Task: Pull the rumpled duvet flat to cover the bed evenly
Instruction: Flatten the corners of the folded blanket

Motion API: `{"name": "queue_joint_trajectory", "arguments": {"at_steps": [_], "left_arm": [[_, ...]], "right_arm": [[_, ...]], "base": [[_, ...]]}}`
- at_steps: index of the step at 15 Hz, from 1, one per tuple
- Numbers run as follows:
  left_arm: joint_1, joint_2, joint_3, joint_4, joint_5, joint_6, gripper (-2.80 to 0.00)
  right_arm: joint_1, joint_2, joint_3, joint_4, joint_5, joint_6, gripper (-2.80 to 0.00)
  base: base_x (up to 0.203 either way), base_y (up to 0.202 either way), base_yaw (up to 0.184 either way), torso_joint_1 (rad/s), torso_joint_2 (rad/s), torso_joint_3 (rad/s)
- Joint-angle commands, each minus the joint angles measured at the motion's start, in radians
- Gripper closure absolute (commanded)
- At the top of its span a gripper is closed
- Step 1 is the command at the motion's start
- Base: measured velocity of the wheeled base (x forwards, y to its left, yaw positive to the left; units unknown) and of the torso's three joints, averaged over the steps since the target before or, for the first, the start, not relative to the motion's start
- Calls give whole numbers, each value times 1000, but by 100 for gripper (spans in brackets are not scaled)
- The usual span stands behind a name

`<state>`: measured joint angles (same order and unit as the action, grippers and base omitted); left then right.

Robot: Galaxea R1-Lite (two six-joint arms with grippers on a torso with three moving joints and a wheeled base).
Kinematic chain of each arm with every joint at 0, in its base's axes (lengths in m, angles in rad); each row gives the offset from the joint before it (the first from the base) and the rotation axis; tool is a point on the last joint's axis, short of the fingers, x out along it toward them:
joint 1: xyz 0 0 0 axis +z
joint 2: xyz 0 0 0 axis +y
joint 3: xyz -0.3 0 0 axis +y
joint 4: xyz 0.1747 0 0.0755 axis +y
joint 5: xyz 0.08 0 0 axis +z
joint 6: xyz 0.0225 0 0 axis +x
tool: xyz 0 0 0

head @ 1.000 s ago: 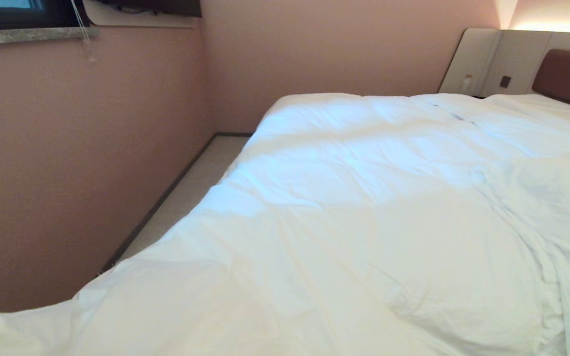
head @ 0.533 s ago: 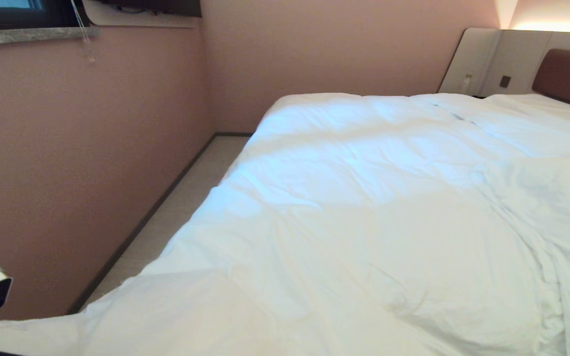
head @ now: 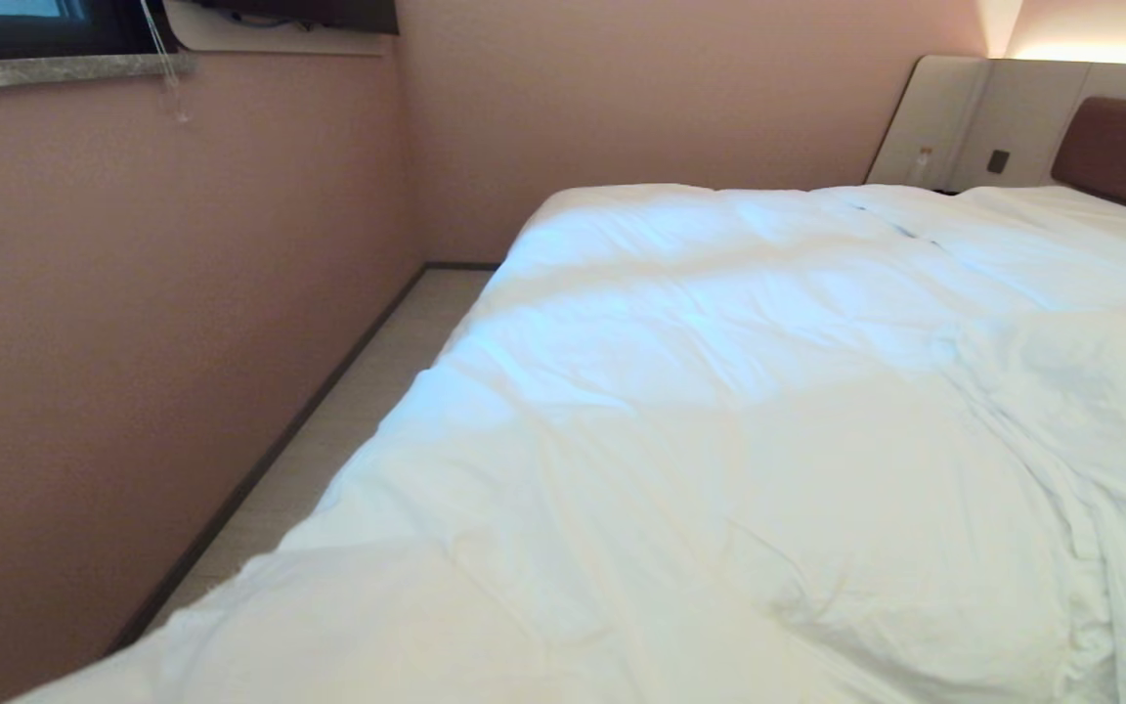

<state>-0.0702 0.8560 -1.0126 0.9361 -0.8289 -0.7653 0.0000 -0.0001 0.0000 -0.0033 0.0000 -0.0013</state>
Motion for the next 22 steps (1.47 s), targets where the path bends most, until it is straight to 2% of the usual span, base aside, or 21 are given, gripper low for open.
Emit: {"name": "queue_joint_trajectory", "arguments": {"at_steps": [1,4,7,10,13,15,18,20,21,22], "left_arm": [[0,-104,-65,29,-1,-5,-280],[1,-95,-124,95,22,-19,-280],[1,-8,-127,70,83,-48,-280],[1,122,-131,-50,100,-74,-280],[2,352,-179,-190,98,-116,-280],[3,544,-275,-234,96,-149,-280],[9,857,-522,-249,102,-186,-280],[15,1042,-759,-204,128,-210,-280],[19,1107,-839,-177,144,-228,-280],[26,1181,-890,-175,160,-280,-280]], "right_arm": [[0,0,0,0,0,0,0],[0,0,0,0,0,0,0],[0,0,0,0,0,0,0],[0,0,0,0,0,0,0],[0,0,0,0,0,0,0],[0,0,0,0,0,0,0],[0,0,0,0,0,0,0],[0,0,0,0,0,0,0],[0,0,0,0,0,0,0],[0,0,0,0,0,0,0]], "base": [[0,0,0,0,0,0],[0,0,0,0,0,0],[0,0,0,0,0,0],[0,0,0,0,0,0],[0,0,0,0,0,0],[0,0,0,0,0,0],[0,0,0,0,0,0],[0,0,0,0,0,0],[0,0,0,0,0,0],[0,0,0,0,0,0]]}}
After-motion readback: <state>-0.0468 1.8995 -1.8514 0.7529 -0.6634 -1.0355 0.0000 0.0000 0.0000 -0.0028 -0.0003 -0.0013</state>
